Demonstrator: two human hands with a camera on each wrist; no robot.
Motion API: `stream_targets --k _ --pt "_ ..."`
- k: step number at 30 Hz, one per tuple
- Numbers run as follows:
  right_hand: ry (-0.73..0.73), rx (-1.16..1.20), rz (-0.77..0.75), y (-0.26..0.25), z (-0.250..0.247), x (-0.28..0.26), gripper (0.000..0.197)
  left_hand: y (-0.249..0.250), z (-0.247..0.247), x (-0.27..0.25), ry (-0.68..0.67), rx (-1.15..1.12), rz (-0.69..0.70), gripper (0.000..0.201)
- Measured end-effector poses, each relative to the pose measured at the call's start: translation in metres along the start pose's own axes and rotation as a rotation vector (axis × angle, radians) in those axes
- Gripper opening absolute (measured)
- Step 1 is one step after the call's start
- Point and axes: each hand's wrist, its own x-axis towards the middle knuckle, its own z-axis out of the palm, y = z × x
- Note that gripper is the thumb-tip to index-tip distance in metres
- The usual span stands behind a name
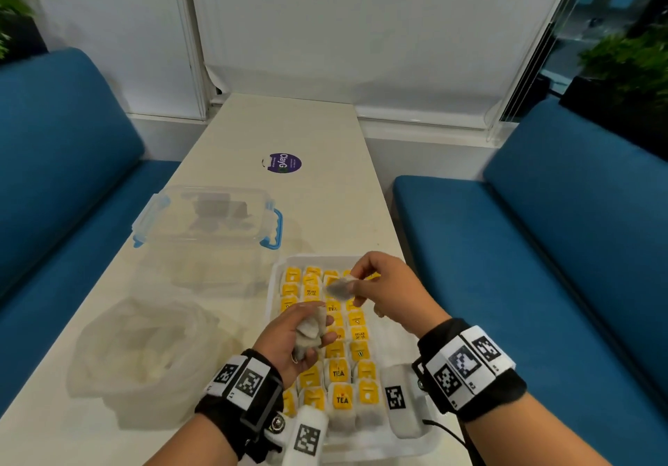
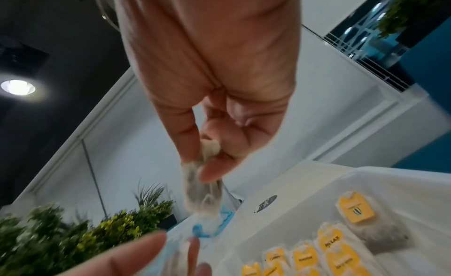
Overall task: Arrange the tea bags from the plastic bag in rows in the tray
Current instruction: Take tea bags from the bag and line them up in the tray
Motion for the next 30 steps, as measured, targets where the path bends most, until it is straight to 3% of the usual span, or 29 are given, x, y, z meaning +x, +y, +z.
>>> stream_targets --k 4,7,9,13,16,20,24,26,30 --pt "0.102 -0.193 -0.317 0.005 0.01 -0.013 0.033 -0.001 0.006 -0.002 -0.051 -0.011 0.036 0.038" --pt "-0.015 -0.32 -0.425 0.018 0.021 -0.021 0.022 0.0 0.009 -0.007 -0.046 0.041 0.12 0.02" --pt "-0.063 -0.312 -0.4 0.021 0.021 -0.025 0.021 0.001 0.008 -0.008 -0.015 0.134 0.184 0.009" --pt "0.066 -0.147 -0.311 0.011 0.009 -0.026 0.021 0.003 0.006 -0.012 0.028 0.426 0.361 0.013" --pt "-0.053 -0.205 -0.237 0.002 0.004 -0.02 0.017 0.004 0.012 -0.017 -0.001 0.524 0.443 0.017" --pt "-0.136 -0.234 -0.125 -0.003 0.001 -0.015 0.003 0.003 0.009 -0.018 0.007 0.564 0.405 0.013" --pt "-0.164 -0.049 -0.071 -0.008 -0.011 -0.017 0.01 -0.001 0.002 -0.019 0.013 0.549 0.356 0.01" --pt "-0.169 -0.078 -0.059 -0.01 -0.013 -0.017 0.008 -0.003 0.004 -0.02 0.01 0.493 0.336 0.001" --pt "-0.179 -0.199 -0.016 -0.011 -0.011 -0.015 0.01 -0.003 0.009 -0.019 0.006 0.46 0.343 0.007"
